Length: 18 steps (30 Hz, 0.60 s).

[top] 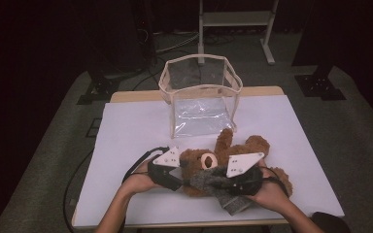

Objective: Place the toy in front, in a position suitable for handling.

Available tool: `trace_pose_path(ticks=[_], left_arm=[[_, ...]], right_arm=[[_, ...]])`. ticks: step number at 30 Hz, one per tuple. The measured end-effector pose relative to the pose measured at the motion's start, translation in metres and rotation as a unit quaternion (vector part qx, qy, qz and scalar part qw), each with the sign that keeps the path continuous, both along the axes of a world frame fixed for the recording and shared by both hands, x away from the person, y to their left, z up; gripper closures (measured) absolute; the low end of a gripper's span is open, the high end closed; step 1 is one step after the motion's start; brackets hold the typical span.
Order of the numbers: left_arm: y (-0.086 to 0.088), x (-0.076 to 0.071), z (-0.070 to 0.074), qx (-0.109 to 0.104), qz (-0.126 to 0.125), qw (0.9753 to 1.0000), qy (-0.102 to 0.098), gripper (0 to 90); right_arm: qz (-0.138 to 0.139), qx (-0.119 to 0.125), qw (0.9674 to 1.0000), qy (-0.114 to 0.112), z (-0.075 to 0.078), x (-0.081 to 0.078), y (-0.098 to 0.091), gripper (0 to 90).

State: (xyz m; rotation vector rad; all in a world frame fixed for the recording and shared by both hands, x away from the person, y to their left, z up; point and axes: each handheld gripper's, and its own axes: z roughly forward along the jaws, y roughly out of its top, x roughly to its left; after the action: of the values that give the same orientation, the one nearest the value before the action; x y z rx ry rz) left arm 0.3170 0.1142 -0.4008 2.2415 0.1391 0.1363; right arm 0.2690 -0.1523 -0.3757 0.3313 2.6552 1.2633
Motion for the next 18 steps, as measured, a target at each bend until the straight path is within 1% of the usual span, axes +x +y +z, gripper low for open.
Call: trace_pose_path(ticks=[2,4,7,10,12,13,14,15,17,18], left_arm=[[-0.001,0.0,0.0,0.001,0.001,1.0,0.0,40.7],[-0.001,0.0,0.0,0.001,0.0,1.0,0.001,40.7],[0.0,0.0,0.0,0.002,0.0,1.0,-0.001,40.6],[0.002,0.001,0.001,0.004,0.002,1.0,-0.003,40.1],[0.004,0.002,0.004,0.006,0.004,1.0,-0.006,38.8],[0.005,0.002,0.005,0.0,0.01,0.9999,-0.005,37.6],[0.006,0.002,0.007,-0.003,0.014,0.9998,-0.01,36.1],[0.006,0.002,0.008,-0.004,0.016,0.9998,-0.01,35.3],[0.005,0.001,0.008,-0.003,0.013,0.9999,-0.009,35.5],[0.003,0.001,0.007,-0.003,0.01,0.9999,-0.009,37.0]], right_arm=[[-0.016,0.005,0.9999,-0.001,0.003,0.002,-0.011,74.2],[-0.026,0.012,0.9996,-0.004,0.008,0.006,-0.017,74.2],[-0.034,0.021,0.9992,-0.005,0.014,0.011,-0.02,74.2],[-0.026,0.021,0.9994,0.005,0.01,0.015,-0.018,74.2],[-0.023,0.019,0.9995,0.01,0.006,0.013,-0.016,74.1],[-0.022,0.017,0.9995,0.013,0.004,0.012,-0.016,74.1],[-0.02,0.015,0.9995,0.018,0.002,0.01,-0.015,74.1],[-0.014,0.012,0.9996,0.022,0.0,0.009,-0.015,74.1],[-0.009,0.008,0.9996,0.025,-0.001,0.006,-0.014,74.0],[-0.009,0.008,0.9996,0.025,0.0,0.005,-0.014,74.0]])
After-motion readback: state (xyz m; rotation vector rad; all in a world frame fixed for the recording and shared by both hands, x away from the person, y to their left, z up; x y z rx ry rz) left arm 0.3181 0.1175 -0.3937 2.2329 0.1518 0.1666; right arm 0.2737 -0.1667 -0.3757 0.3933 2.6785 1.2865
